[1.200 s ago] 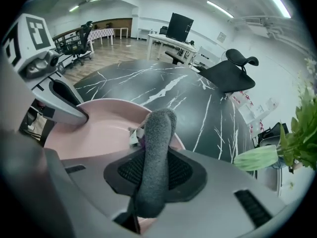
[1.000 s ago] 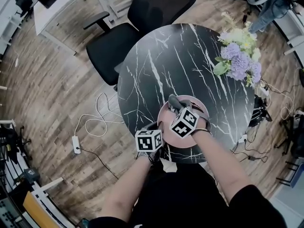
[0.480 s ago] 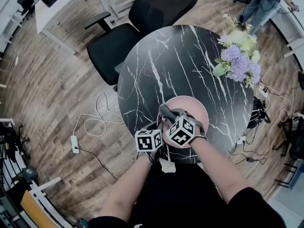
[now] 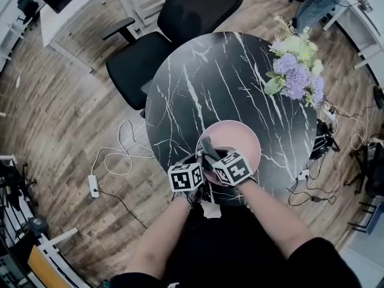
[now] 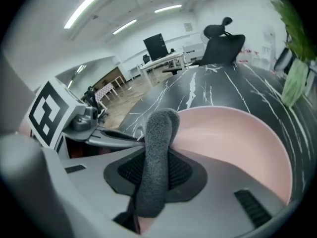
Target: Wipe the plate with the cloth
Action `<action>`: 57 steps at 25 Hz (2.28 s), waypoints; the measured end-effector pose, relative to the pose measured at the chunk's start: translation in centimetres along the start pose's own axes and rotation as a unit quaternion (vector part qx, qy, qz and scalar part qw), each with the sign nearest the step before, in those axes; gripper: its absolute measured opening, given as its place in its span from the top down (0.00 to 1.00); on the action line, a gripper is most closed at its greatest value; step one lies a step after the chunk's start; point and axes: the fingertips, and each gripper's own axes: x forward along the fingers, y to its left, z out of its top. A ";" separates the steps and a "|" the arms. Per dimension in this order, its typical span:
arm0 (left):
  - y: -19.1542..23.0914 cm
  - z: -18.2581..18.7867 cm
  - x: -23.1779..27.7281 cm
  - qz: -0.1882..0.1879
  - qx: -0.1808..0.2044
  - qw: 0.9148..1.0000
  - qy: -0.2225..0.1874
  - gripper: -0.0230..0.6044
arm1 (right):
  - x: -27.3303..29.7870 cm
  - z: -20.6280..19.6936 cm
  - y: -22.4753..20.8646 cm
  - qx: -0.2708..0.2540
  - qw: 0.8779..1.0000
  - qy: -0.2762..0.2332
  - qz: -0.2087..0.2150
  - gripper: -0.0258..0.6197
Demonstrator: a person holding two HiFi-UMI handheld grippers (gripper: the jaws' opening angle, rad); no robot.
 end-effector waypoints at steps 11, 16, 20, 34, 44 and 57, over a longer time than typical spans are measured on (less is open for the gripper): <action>0.0 -0.1 0.0 -0.001 -0.001 1.000 -0.001 0.90 | 0.9 -0.8 -0.9 -0.036 0.998 0.028 -0.040 0.80; 0.0 -0.1 0.0 0.004 -0.002 1.000 -0.002 0.90 | 0.5 -0.6 -2.1 -0.047 0.997 0.027 -0.056 0.80; -0.1 0.0 -0.1 0.004 -0.002 1.000 -0.004 0.90 | -0.1 -0.4 -3.6 -0.056 0.995 0.028 -0.081 0.80; 0.0 -0.1 -0.1 0.003 -0.004 1.000 -0.004 0.90 | -4.0 -0.7 -10.4 -0.050 0.982 0.048 -0.176 0.80; -0.1 -0.1 -0.1 0.007 -0.001 1.000 -0.007 0.90 | -5.9 -1.2 -13.5 -0.168 0.947 0.092 -0.259 0.80; 0.1 -0.1 -0.1 0.017 -0.014 1.000 -0.011 0.90 | -7.7 -1.7 -13.9 -0.198 0.931 0.063 -0.301 0.79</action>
